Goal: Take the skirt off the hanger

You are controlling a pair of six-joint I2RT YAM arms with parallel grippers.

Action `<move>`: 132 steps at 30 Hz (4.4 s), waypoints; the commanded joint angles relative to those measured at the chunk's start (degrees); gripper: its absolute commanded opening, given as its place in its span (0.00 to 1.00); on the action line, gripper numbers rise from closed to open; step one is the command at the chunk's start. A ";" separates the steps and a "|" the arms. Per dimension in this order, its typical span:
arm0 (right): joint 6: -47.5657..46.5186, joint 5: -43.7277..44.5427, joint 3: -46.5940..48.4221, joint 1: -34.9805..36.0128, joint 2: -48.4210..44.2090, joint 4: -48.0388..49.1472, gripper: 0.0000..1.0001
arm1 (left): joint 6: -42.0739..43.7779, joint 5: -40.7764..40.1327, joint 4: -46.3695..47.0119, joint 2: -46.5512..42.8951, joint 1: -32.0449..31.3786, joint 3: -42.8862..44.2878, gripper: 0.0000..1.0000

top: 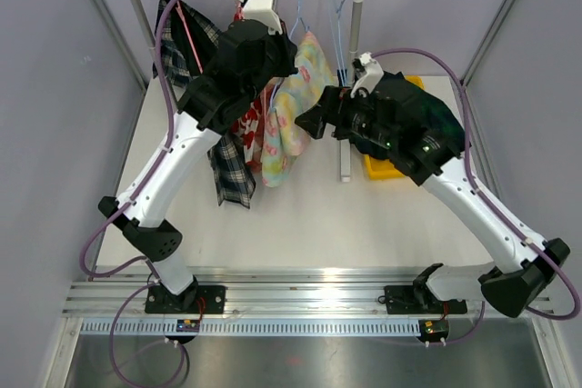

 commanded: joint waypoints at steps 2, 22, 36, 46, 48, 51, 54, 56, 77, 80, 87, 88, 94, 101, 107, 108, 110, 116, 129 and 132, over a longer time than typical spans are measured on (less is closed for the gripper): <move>-1.43 4.59 4.24 3.49 3.64 1.81 0.99 | 0.19 1.28 5.34 -5.73 -1.43 -2.28 0.00; -3.01 9.08 2.93 12.28 1.89 2.25 0.99 | 1.60 0.31 5.96 -4.68 -1.52 -2.99 0.00; -3.18 13.73 -1.03 12.81 2.24 3.92 0.44 | 0.46 1.37 6.39 -7.05 -1.43 -5.62 0.00; 0.76 15.14 -17.85 12.81 -4.86 5.42 0.00 | 4.49 -1.53 5.87 -8.54 -1.43 -5.02 0.00; 3.91 15.14 -23.94 12.90 -9.50 4.81 0.00 | 5.90 -3.55 4.38 -7.50 -0.91 -1.25 0.00; 9.62 15.32 -36.42 13.25 -17.67 3.57 0.00 | 7.75 -5.22 0.78 -4.78 0.41 6.22 0.00; 14.99 15.93 -45.22 13.34 -26.19 1.12 0.00 | 8.80 -5.66 0.15 -3.71 1.64 9.75 0.00; 16.67 17.16 -47.87 13.52 -29.73 -2.92 0.00 | 9.33 -5.58 0.59 -3.18 2.17 10.63 0.00; -17.94 49.00 5.54 -2.09 -11.48 -8.83 0.00 | 8.72 -1.36 4.46 -13.46 -0.82 -10.02 0.00; -22.24 44.34 12.40 -12.04 -6.74 -6.72 0.00 | 8.89 -1.45 4.64 -14.08 -0.82 -11.34 0.00; -25.51 38.88 30.50 -22.42 8.89 -5.92 0.00 | 9.60 -2.32 5.60 -12.85 -0.82 -11.69 0.00; -24.81 37.74 35.13 -24.78 10.66 -6.62 0.00 | 9.60 -2.50 5.60 -12.59 -0.82 -11.17 0.00; -21.73 31.49 55.88 -28.49 24.02 -10.57 0.00 | 10.39 -3.03 5.60 -9.34 -0.82 -8.53 0.00; -14.45 28.59 36.29 -30.34 20.82 -5.41 0.00 | 11.79 -4.08 6.40 -5.65 -0.82 -6.42 0.00; -4.45 27.54 4.90 -30.52 11.59 -8.03 1.00 | 12.15 -4.96 7.53 -0.82 -0.82 -1.41 0.00; -2.94 26.49 -2.71 -30.52 9.73 -7.33 0.99 | 12.41 -5.40 7.71 0.06 -0.82 -0.80 0.00; -0.04 18.98 -10.31 -30.43 3.86 -3.13 1.00 | 12.32 -6.37 8.24 2.25 -0.82 2.10 0.00; 3.59 6.28 -25.98 -29.99 -2.85 1.29 1.00 | 11.36 -6.19 9.47 7.62 -0.82 9.73 0.00; -0.55 5.65 -27.57 -29.37 -10.33 -3.72 0.99 | 7.76 -5.76 14.22 15.27 -1.61 15.91 0.00; -0.64 5.39 -27.66 -29.37 -10.85 -4.25 1.00 | 6.43 -2.08 14.31 15.36 -1.61 13.46 0.03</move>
